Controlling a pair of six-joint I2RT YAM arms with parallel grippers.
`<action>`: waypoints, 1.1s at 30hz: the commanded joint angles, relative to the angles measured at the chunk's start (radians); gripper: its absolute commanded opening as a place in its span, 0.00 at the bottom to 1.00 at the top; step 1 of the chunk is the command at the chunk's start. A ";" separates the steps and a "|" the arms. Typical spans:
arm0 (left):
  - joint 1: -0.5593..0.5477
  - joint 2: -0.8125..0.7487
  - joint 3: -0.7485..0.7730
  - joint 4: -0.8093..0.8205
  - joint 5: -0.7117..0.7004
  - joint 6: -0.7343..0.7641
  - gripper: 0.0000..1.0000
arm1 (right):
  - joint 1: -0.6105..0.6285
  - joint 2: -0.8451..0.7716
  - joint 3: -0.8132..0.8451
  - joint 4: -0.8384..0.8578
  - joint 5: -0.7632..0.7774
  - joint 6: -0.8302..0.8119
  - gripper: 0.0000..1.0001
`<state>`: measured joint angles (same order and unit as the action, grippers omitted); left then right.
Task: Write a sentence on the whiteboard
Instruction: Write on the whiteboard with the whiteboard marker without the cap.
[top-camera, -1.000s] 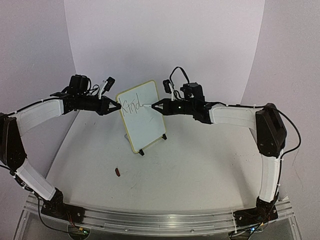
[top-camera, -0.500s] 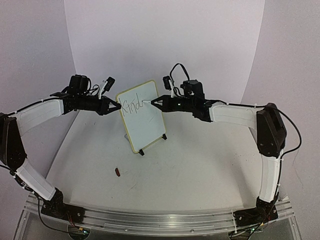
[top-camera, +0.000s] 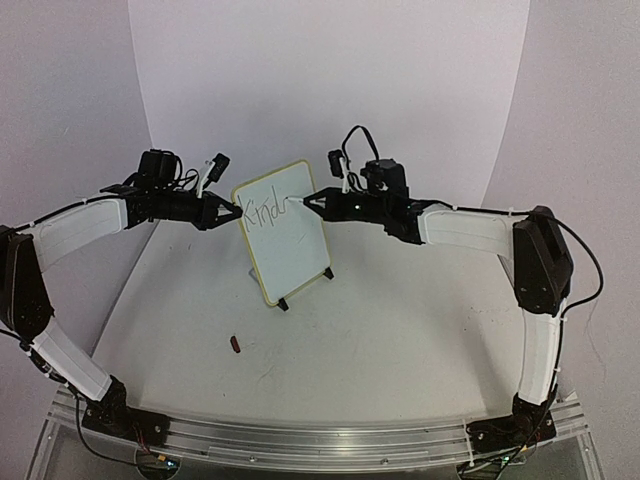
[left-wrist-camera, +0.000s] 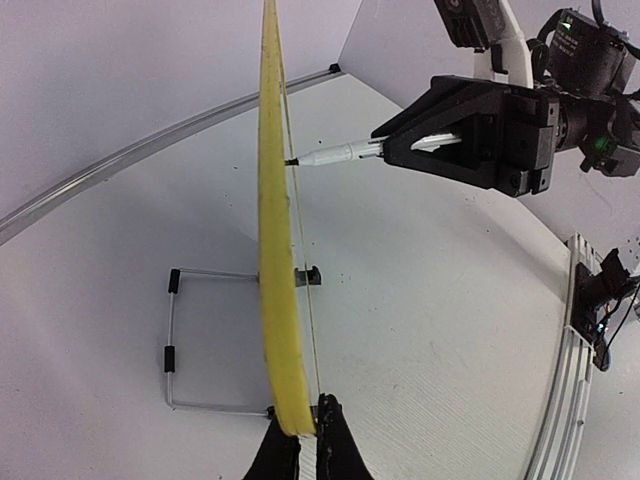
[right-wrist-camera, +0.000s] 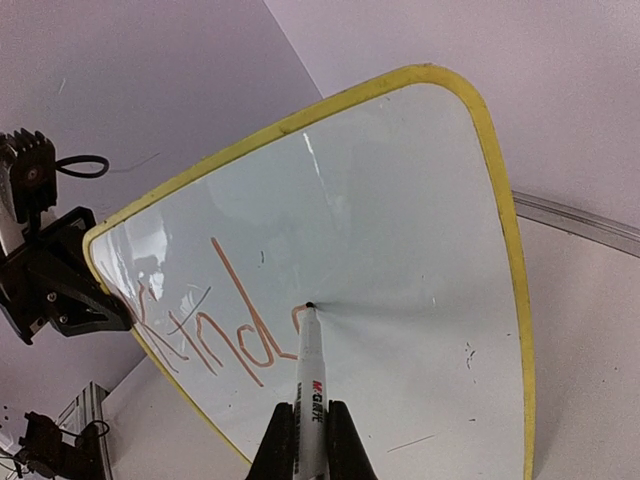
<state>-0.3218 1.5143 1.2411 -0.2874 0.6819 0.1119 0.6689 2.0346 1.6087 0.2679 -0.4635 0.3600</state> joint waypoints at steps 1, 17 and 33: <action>-0.002 0.020 0.017 -0.024 -0.019 0.046 0.00 | 0.001 -0.006 -0.017 0.033 0.050 0.006 0.00; -0.002 0.021 0.017 -0.024 -0.018 0.045 0.00 | 0.000 -0.024 -0.092 0.036 0.041 0.005 0.00; -0.004 0.018 0.015 -0.024 -0.019 0.045 0.00 | 0.001 -0.112 -0.139 0.123 0.030 0.007 0.00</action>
<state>-0.3218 1.5146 1.2411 -0.2878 0.6858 0.1128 0.6689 1.9632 1.4521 0.3460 -0.4494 0.3683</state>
